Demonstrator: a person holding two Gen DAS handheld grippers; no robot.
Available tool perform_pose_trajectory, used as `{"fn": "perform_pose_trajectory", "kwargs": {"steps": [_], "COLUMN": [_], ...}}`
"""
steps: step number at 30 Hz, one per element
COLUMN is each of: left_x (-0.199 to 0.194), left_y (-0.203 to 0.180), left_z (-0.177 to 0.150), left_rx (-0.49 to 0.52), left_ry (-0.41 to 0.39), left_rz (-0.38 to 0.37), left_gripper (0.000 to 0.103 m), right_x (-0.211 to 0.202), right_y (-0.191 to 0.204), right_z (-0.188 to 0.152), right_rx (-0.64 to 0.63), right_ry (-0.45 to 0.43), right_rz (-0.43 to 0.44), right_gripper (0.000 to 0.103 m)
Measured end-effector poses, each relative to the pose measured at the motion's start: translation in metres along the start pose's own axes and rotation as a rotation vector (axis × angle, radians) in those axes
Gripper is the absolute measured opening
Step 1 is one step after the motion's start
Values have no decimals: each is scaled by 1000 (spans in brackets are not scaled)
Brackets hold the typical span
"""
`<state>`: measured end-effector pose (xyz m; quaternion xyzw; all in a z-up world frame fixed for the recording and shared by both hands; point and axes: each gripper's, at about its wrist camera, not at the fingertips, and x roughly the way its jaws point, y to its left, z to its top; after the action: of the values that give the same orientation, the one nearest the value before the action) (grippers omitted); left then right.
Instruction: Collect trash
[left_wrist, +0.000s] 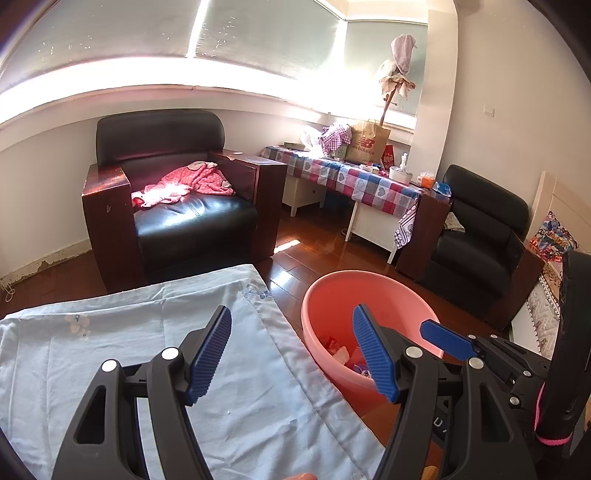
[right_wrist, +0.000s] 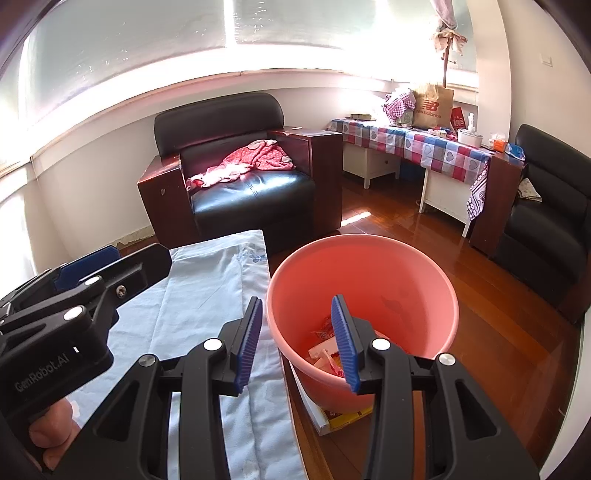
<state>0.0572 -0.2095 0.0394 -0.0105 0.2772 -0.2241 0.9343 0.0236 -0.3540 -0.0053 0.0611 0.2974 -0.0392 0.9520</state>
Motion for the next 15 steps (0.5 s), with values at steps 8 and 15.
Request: {"fn": "perform_pose_trajectory", "kwargs": {"steps": [8,15], "left_x": [0,0], "left_y": [1,1], "left_z": [-1,-1], "left_rx": [0,0], "left_ry": [0,0], "left_rz": [0,0], "left_gripper": [67,67], "right_x": [0,1], "right_y": [1,2], "right_z": [-1,-2], "right_rx": [3,3], "right_ry": [3,6], "right_rz": [1,2], "right_gripper": [40,40]}}
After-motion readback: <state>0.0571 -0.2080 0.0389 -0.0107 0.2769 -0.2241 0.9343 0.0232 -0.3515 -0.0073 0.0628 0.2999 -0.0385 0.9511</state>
